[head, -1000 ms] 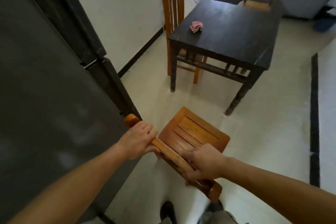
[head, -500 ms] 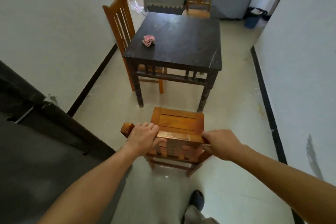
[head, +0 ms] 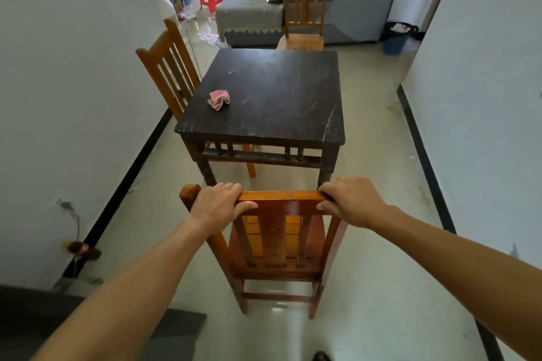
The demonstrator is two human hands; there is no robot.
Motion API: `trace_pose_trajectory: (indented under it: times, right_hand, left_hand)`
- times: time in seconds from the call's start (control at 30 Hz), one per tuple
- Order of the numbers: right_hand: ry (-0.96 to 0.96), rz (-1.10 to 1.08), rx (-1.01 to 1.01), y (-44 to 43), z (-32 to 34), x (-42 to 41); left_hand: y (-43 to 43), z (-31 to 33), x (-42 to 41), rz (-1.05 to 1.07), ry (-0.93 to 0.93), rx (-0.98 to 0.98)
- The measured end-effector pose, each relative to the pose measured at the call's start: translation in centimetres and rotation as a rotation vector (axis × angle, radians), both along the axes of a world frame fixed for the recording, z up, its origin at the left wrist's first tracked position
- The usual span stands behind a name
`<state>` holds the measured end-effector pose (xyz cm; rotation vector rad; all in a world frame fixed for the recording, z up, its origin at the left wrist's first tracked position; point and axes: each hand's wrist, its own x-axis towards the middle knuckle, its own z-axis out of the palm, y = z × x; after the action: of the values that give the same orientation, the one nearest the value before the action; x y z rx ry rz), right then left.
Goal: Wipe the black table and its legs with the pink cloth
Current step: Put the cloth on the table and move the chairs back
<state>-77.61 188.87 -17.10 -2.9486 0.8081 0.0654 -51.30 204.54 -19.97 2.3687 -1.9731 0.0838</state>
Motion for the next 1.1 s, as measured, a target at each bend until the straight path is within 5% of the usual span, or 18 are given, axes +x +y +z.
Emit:
trace_pose_trajectory:
  times: [0.7,1.1]
  right_hand:
    - [0.043,-0.103,-0.012,-12.3,3.6,19.3]
    - [0.059,-0.183,-0.057,-18.1,3.7,22.4]
  left_hand:
    - [-15.8,2.4,21.0,-0.131,-0.009,0.051]
    - [-22.3,3.3,23.9,-0.146,-0.073,0.009]
